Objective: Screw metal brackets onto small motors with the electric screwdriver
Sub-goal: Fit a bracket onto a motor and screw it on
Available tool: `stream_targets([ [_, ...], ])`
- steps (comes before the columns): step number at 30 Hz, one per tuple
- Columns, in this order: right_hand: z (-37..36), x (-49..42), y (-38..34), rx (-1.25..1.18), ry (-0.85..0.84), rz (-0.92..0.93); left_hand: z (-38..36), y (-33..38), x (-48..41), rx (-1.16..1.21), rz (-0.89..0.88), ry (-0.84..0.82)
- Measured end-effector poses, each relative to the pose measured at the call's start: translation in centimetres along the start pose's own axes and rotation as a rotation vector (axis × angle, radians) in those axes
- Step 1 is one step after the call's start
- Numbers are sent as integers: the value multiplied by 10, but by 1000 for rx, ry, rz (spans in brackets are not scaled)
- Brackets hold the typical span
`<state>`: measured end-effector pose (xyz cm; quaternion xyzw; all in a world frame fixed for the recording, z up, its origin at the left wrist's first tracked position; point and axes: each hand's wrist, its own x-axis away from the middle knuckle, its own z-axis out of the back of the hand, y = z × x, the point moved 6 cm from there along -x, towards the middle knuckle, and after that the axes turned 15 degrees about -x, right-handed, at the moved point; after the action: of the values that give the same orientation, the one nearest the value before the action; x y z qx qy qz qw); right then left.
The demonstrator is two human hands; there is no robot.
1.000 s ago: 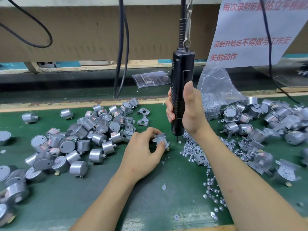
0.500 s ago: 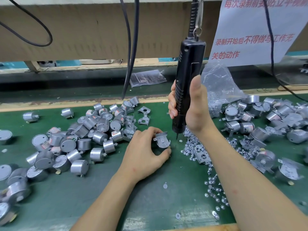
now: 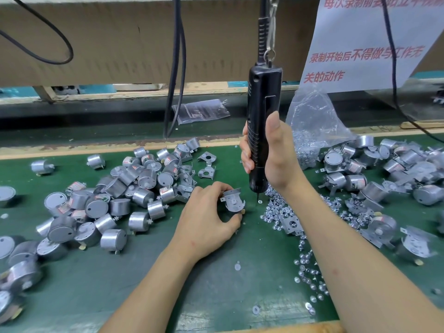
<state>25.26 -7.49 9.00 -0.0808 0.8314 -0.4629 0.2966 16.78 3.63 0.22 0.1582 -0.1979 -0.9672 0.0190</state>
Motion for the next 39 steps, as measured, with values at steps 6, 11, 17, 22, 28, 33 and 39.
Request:
stream_targets([
  [6,0,0,-2,0,1,9,0,0,0,-1,6,-1],
  [11,-1,1,-4,-3,-4,25,1,0,0,3,4,-2],
  [17,-2,1,-6,-7,-2,34,1,1,0,5,-2,11],
  [22,1,0,-7,6,4,39,1,0,0,1,-2,8],
  [28,2,-2,-6,18,8,38,0,0,0,0,-3,5],
  [33,3,-2,-6,28,13,39,1,1,0,-5,-6,6],
  [39,4,-2,-6,43,25,25,1,1,0,-7,-11,10],
])
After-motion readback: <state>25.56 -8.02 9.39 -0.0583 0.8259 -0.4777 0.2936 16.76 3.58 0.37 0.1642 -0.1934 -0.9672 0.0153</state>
